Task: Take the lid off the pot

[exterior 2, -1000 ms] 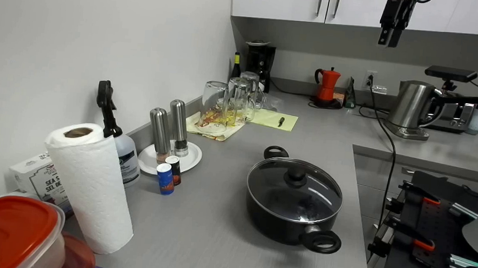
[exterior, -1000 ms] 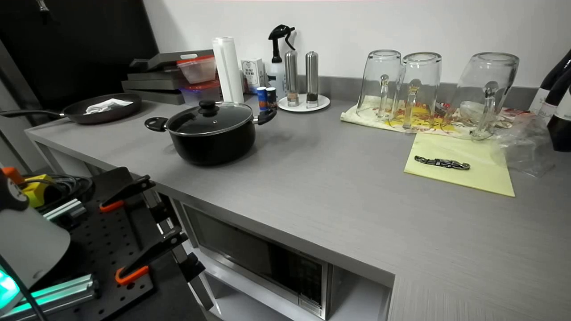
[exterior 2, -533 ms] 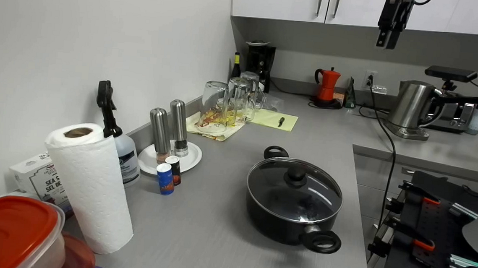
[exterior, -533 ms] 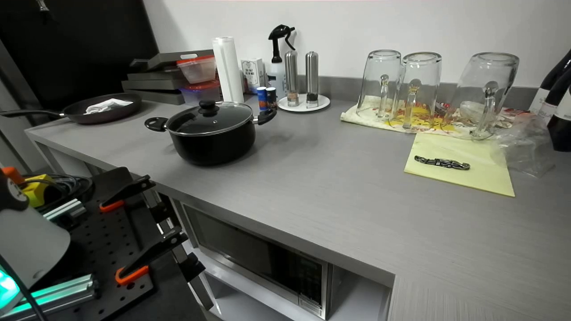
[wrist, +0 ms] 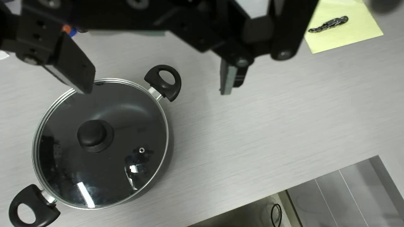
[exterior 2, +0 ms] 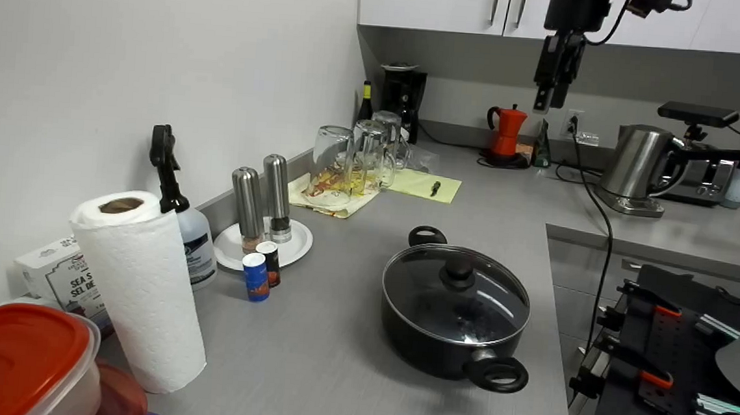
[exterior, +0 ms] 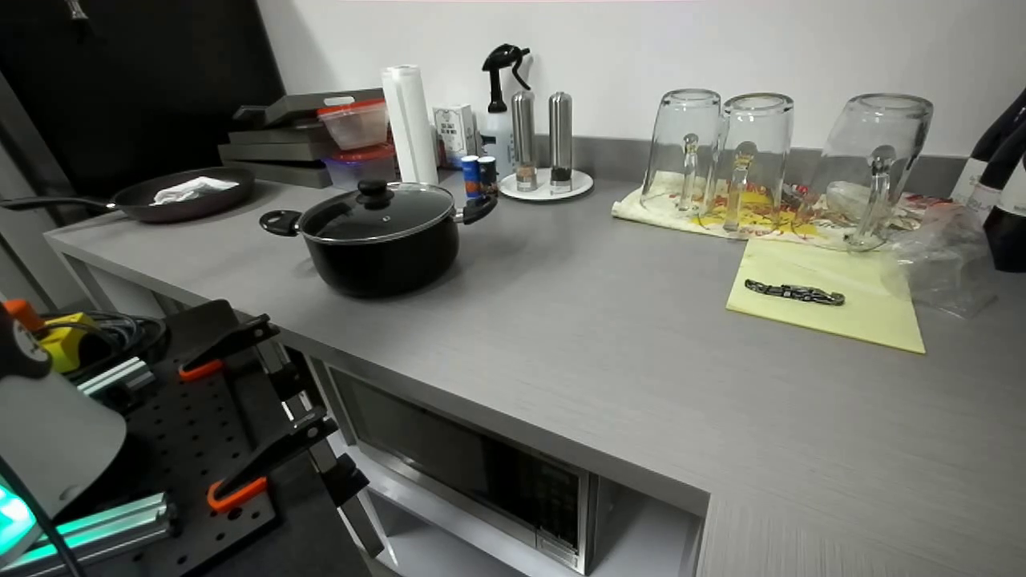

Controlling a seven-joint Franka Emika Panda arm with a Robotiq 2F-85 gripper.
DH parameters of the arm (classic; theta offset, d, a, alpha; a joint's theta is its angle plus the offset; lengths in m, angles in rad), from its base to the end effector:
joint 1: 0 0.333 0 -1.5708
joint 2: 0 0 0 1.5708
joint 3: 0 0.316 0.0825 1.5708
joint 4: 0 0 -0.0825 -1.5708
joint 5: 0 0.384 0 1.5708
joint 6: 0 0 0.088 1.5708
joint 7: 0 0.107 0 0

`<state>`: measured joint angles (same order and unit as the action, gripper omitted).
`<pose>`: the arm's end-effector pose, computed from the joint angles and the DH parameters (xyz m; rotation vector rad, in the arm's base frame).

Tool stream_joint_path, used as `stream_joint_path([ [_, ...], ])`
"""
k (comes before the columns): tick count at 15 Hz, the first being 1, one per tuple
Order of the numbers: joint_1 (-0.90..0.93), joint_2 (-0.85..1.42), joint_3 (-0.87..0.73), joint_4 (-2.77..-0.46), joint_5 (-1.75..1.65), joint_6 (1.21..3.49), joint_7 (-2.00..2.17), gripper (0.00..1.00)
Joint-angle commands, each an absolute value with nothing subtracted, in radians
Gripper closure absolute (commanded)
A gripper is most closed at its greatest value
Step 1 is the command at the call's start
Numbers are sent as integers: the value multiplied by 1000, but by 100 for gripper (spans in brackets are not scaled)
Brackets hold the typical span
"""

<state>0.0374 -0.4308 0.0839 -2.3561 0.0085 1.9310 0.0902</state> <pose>0.4172 0.0538 0.4915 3.1150 0.0320 0.0111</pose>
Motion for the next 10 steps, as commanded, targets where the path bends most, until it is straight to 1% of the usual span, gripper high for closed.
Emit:
stream_joint_path([
  [1, 68, -331, 115, -2353, -14, 2013, 76, 0],
  [10, 145, -109, 171, -2359, -10, 2178, 57, 0],
])
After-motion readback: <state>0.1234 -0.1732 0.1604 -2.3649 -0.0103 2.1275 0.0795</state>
